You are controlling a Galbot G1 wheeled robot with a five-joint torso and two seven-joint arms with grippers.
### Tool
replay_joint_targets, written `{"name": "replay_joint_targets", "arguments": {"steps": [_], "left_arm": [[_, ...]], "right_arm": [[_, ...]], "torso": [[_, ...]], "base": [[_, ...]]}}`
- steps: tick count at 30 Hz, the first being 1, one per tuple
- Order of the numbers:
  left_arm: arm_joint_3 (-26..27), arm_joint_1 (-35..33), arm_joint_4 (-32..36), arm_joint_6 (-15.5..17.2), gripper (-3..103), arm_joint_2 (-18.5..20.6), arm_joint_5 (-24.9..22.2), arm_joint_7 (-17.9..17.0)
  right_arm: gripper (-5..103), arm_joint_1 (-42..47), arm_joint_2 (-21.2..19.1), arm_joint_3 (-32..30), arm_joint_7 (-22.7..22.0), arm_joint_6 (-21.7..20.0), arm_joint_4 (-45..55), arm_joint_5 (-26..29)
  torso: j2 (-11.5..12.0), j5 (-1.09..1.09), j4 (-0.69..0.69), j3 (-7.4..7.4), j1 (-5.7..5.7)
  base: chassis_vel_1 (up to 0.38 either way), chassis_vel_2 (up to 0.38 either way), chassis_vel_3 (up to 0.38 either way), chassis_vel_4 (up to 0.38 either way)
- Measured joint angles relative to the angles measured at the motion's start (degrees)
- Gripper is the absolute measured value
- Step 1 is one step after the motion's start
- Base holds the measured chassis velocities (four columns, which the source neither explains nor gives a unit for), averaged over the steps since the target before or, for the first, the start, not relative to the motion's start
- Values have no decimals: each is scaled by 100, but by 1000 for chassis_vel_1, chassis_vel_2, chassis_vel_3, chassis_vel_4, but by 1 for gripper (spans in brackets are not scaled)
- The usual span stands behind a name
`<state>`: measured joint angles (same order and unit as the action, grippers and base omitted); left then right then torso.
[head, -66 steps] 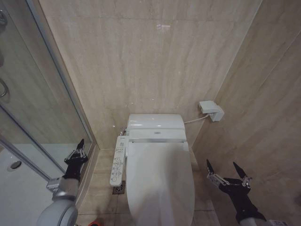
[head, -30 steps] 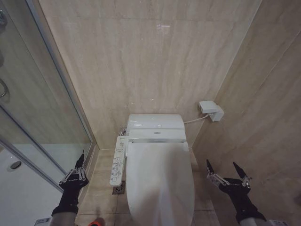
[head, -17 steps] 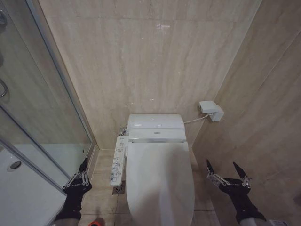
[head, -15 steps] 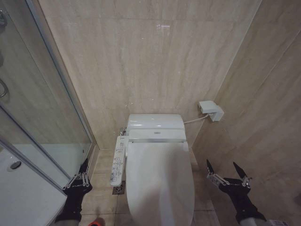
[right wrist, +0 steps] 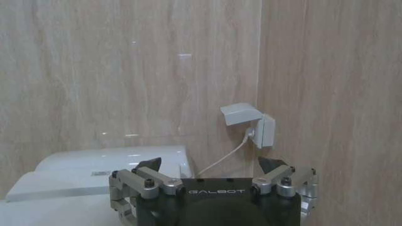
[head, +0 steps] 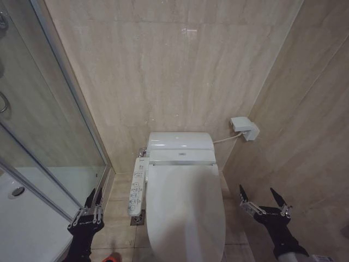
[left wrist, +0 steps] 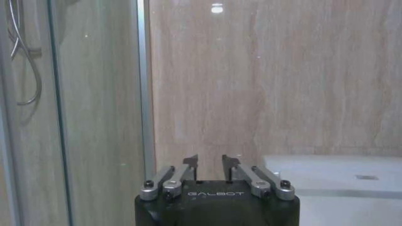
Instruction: Open the toilet lid, clean the toilet bowl with a toilet brush, close the toilet lid, and flush.
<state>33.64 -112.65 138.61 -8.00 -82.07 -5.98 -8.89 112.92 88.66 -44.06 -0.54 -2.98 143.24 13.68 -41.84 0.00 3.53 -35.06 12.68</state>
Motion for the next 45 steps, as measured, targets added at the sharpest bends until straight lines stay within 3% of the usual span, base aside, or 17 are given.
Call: {"name": "replay_joint_targets", "arguments": {"steps": [4, 5, 12, 13, 19, 20, 33, 45], "left_arm": [[1, -86, 25, -82, 19, 8, 77, -11], [2, -123, 42, -110, 46, 15, 108, -10], [11, -270, 95, -192, 46, 60, 127, -43], [-4, -303, 112, -191, 73, 70, 114, -100], [-30, -477, 270, -158, 73, 113, 105, -147], [-6, -492, 327, -150, 98, 107, 178, -107], [-46, -830, 475, -169, 100, 97, 755, -108], [-125, -873, 475, -195, 100, 29, 737, -130]], "right_arm": [[100, 0, 0, 0, 0, 0, 0, 0], [100, 0, 0, 0, 0, 0, 0, 0], [100, 0, 0, 0, 0, 0, 0, 0], [100, 0, 0, 0, 0, 0, 0, 0], [100, 0, 0, 0, 0, 0, 0, 0], [100, 0, 0, 0, 0, 0, 0, 0], [100, 0, 0, 0, 0, 0, 0, 0], [100, 0, 0, 0, 0, 0, 0, 0]], "torso": [[0, 0, 0, 0, 0], [0, 0, 0, 0, 0], [0, 0, 0, 0, 0], [0, 0, 0, 0, 0], [0, 0, 0, 0, 0], [0, 0, 0, 0, 0], [0, 0, 0, 0, 0], [0, 0, 0, 0, 0]], "base": [[0, 0, 0, 0], [0, 0, 0, 0], [0, 0, 0, 0], [0, 0, 0, 0], [0, 0, 0, 0], [0, 0, 0, 0], [0, 0, 0, 0], [0, 0, 0, 0]]}}
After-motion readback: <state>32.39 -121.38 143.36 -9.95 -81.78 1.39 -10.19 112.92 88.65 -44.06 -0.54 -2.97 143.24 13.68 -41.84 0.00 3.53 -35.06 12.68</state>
